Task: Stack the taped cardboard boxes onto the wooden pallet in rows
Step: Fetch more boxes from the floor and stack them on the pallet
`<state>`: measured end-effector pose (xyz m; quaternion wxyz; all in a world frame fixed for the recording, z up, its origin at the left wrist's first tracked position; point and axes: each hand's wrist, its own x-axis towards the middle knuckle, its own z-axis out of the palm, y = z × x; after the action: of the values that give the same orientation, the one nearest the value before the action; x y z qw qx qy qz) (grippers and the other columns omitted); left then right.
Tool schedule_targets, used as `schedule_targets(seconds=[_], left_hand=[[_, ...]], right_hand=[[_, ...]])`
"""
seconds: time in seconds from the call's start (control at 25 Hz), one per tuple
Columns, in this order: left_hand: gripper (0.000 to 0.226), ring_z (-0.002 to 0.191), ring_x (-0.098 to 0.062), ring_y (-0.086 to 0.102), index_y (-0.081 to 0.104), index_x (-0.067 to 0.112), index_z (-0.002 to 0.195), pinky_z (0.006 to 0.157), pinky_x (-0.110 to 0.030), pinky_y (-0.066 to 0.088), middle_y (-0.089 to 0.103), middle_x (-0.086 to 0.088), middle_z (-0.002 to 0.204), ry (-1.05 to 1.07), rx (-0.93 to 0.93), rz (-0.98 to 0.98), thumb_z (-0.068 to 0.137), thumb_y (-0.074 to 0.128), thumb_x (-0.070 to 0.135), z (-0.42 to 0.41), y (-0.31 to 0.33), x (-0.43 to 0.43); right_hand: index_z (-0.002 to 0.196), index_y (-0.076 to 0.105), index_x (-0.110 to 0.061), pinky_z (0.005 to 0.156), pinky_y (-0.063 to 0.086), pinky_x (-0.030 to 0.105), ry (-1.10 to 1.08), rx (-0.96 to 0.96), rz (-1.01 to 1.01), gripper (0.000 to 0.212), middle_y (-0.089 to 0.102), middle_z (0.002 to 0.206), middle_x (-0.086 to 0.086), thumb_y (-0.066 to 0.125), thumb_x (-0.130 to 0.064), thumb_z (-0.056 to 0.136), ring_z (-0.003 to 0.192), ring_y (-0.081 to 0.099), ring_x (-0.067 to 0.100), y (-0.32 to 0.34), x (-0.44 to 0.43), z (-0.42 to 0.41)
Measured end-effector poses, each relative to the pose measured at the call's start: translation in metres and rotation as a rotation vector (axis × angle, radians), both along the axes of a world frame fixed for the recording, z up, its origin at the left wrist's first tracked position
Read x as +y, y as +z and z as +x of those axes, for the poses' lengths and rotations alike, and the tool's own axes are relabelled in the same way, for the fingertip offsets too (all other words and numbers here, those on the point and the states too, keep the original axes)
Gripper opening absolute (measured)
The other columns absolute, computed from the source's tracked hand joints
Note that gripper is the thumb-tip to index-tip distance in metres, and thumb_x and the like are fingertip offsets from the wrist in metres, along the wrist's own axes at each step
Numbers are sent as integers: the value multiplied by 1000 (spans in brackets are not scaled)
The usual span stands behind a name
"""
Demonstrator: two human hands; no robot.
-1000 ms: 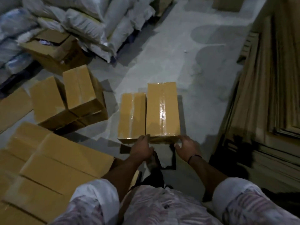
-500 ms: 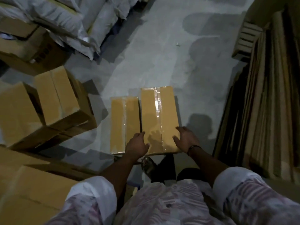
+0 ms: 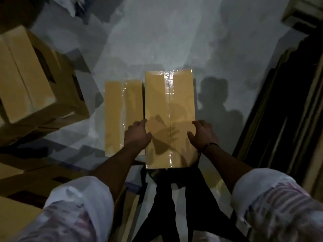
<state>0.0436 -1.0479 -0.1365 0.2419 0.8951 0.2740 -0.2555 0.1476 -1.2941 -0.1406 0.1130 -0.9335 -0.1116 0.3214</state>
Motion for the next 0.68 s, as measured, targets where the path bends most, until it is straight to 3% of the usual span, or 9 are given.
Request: schedule_targets(seconds=[0.12,0.24,0.36,0.44,0.68], left_hand=[[65,134,-38,43,41,27,152,106,-48,38,39,-11,153,77,7,27,94,64,42,21,-40,-6],[75,142,-41,30,35,30,154,112,-52,35,19,-9,162,128,39,4,90,71,45,38,-79,-8],[92,146,-43,27,25,36,159,114,-55,37,8,-9,166,231,30,-186,84,78,46,50,-118,-8],[97,146,-43,29,24,41,159,115,-56,38,8,-8,165,321,12,-274,80,81,46,55,-135,-8],[98,142,-43,34,29,43,156,113,-52,40,16,-10,159,390,-37,-289,76,84,52,55,-146,-6]], right_hand=[[148,42,-20,107,41,49,35,25,-41,59,33,157,9,58,-42,96,139,34,34,-46,9,29],[150,37,-21,106,43,55,49,19,-19,66,10,165,11,63,-43,93,143,25,41,-92,24,47],[153,28,-24,104,46,55,16,33,44,83,-11,166,12,71,-47,86,140,27,46,-124,34,54],[153,26,-26,103,46,53,0,0,38,89,-14,166,12,72,-53,82,138,29,48,-134,37,56],[152,29,-33,105,42,53,-68,32,99,97,-13,166,8,78,-62,73,139,28,48,-140,43,58]])
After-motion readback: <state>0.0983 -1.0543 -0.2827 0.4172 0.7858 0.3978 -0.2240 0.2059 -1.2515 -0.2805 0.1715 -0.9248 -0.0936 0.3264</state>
